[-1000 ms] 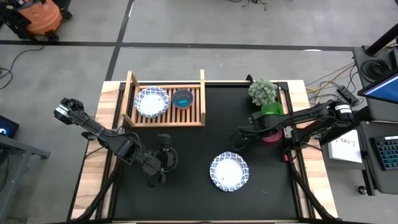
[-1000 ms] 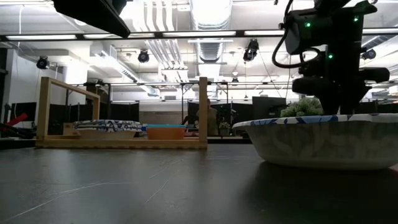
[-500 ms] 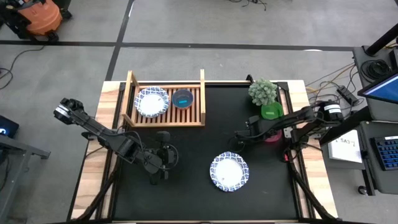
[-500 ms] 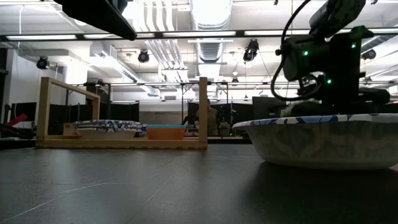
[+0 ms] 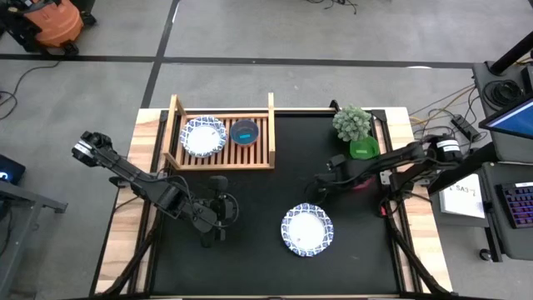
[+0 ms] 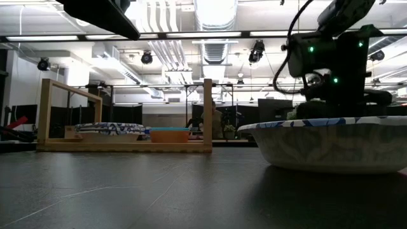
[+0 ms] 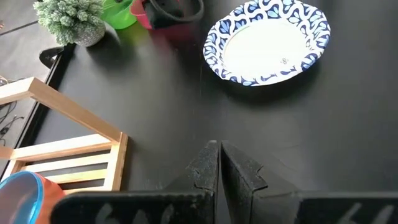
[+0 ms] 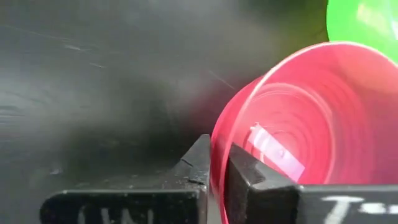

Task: Place and stack plates onto a shelf
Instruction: Stack the pink bowl on top of the blue bowl

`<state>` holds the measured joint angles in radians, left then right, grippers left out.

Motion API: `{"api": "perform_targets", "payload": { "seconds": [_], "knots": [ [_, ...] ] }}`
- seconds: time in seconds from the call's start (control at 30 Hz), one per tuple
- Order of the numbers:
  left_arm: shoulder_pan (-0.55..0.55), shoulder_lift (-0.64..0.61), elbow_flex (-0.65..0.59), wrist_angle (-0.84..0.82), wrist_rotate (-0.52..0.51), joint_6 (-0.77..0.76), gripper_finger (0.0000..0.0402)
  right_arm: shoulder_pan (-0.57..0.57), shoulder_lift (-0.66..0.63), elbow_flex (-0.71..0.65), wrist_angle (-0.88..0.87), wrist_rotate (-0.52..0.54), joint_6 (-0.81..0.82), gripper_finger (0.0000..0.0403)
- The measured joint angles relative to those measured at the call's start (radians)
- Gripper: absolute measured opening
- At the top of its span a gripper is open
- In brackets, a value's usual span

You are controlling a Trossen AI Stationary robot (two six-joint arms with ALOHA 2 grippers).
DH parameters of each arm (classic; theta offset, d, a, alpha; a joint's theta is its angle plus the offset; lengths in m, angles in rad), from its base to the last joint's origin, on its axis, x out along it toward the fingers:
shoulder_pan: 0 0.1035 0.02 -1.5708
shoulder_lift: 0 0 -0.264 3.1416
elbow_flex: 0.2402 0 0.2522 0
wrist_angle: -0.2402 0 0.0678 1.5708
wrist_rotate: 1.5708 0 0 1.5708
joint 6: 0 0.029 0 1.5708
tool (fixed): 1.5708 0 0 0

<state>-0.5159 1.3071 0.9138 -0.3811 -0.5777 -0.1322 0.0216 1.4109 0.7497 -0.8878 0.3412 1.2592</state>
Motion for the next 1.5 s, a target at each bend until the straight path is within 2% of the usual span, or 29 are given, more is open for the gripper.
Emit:
{"api": "perform_targets", "payload": {
  "seconds": [0.27, 0.47, 0.57, 0.87, 1.07, 1.3, 1.5],
  "knots": [
    [0.001, 0.000, 0.000, 0.001, 0.000, 0.000, 0.0000, 0.012, -0.080, 0.097, 0.025, 0.085, -0.161, 0.0009],
    [0.001, 0.000, 0.000, 0.002, -0.001, 0.005, 0.0000, 0.059, -0.114, 0.191, 0.140, 0.157, -0.363, 0.0009],
    [0.001, 0.000, 0.000, 0.004, -0.007, 0.008, 0.0002, 0.085, -0.116, 0.249, 0.173, 0.191, -0.454, 0.0009],
    [0.001, 0.000, 0.000, 0.003, -0.008, 0.010, 0.0002, 0.152, -0.112, 0.393, 0.190, 0.204, -0.617, 0.0009],
    [0.001, 0.000, 0.000, -0.002, -0.009, 0.012, 0.0002, 0.180, -0.112, 0.455, 0.215, 0.294, -0.718, 0.0009],
    [-0.005, -0.026, 0.000, -0.074, -0.010, 0.042, 0.0002, 0.177, -0.112, 0.489, 0.455, 0.298, -0.989, 0.0009],
    [-0.007, -0.092, -0.021, -0.114, -0.016, 0.049, 0.0002, 0.151, -0.107, 0.534, 0.636, 0.221, -1.192, 0.0009]
  ]
}}
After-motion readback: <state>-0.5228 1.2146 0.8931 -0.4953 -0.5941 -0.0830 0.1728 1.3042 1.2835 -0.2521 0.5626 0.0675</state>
